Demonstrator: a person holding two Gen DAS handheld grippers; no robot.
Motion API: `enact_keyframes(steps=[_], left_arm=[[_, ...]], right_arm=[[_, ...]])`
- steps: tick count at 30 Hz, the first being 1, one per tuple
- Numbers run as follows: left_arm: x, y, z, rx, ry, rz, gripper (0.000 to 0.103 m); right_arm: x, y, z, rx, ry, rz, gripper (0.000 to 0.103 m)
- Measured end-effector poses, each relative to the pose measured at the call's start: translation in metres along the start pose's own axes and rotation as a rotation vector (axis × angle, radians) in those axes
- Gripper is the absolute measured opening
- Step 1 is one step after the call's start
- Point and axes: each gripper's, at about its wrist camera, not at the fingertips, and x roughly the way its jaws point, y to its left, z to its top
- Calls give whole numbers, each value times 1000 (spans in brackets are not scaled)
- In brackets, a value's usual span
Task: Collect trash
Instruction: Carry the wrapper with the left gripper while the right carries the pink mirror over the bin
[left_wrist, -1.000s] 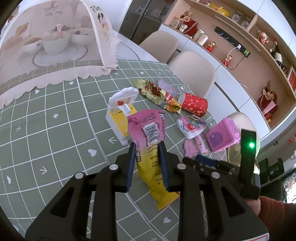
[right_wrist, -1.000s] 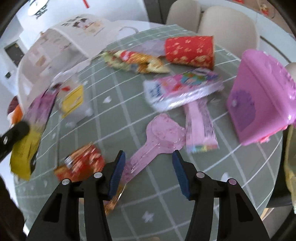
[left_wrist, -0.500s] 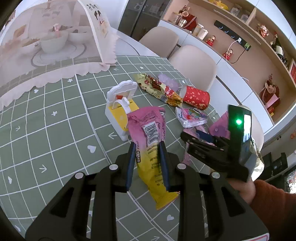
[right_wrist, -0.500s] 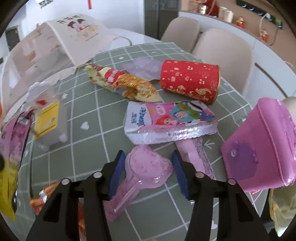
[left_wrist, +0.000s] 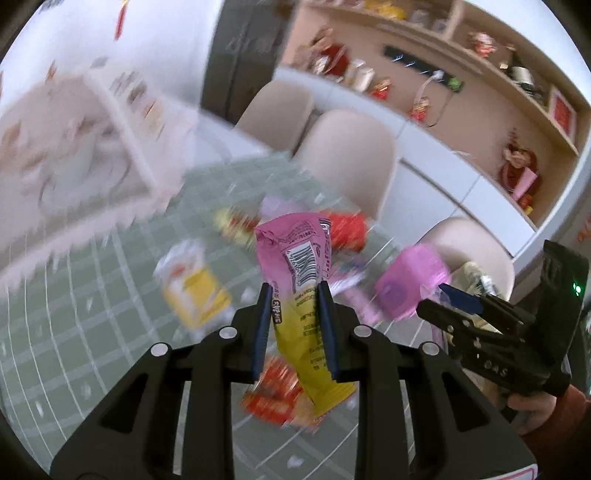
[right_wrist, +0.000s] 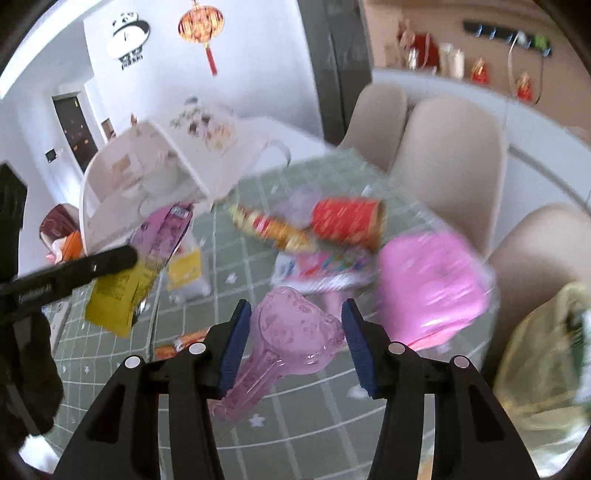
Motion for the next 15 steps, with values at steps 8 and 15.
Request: enact_keyframes(steps=[8, 15], left_arm=[[-5, -78, 62, 144, -155, -140, 23], [34, -168, 89, 237, -137, -354, 23]], right_arm=[[-73, -57, 29, 9, -143, -172, 48], [-135, -134, 22, 103, -185, -362, 48]])
